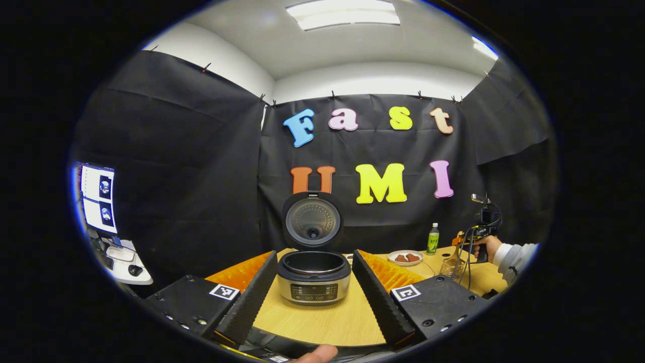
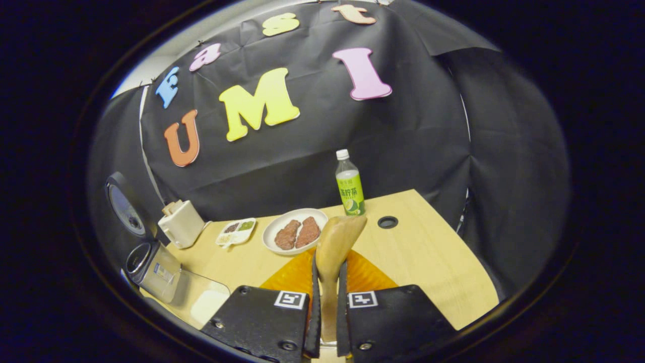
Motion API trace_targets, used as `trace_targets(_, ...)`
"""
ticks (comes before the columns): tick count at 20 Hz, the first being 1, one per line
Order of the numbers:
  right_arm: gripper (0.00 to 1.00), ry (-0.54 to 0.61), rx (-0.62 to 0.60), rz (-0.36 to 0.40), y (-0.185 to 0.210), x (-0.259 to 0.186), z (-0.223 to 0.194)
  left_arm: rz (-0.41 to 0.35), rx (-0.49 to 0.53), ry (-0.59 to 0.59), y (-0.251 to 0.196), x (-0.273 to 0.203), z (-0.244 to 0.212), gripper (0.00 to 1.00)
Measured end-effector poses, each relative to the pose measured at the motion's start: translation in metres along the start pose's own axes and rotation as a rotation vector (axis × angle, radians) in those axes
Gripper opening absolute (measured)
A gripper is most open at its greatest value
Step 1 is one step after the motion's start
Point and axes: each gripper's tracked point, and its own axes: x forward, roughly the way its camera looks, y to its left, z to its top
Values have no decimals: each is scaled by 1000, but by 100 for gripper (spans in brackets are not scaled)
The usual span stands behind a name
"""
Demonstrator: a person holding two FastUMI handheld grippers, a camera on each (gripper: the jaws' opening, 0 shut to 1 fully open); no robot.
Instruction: Close the left gripper, press the button to open the rice cooker; take a wooden spoon from the chopstick holder with the right hand, scoop a spoonful of rice and pour it into the rice cooker, then put the wooden spoon back into the chopstick holder.
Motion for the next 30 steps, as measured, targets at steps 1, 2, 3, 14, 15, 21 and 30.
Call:
trace_targets(1, 17, -23, -12, -1, 2, -9, 7, -8, 7, 1, -3, -1, -1, 94)
trace_targets(2, 16, -46, -23, -3, 4, -15, 15, -12, 15, 2, -4, -1, -1, 94)
trace_targets(3, 16, -63, -39, -9, 7, -21, 22, -15, 21, 4, -6, 0, -1, 94)
trace_targets(14, 15, -224, -177, -89, 46, -103, 95, -44, 7, 53, -9, 10, -14, 94)
trace_targets(15, 15, -227, -175, -90, 53, -108, 96, -50, 9, 46, -10, 10, -12, 94)
trace_targets(21, 16, -271, -153, -42, 117, -129, 88, -37, -13, 44, 7, 11, -14, 94)
trace_targets(30, 15, -209, -195, 42, 217, -91, 13, -32, -28, 52, 19, 16, -20, 94)
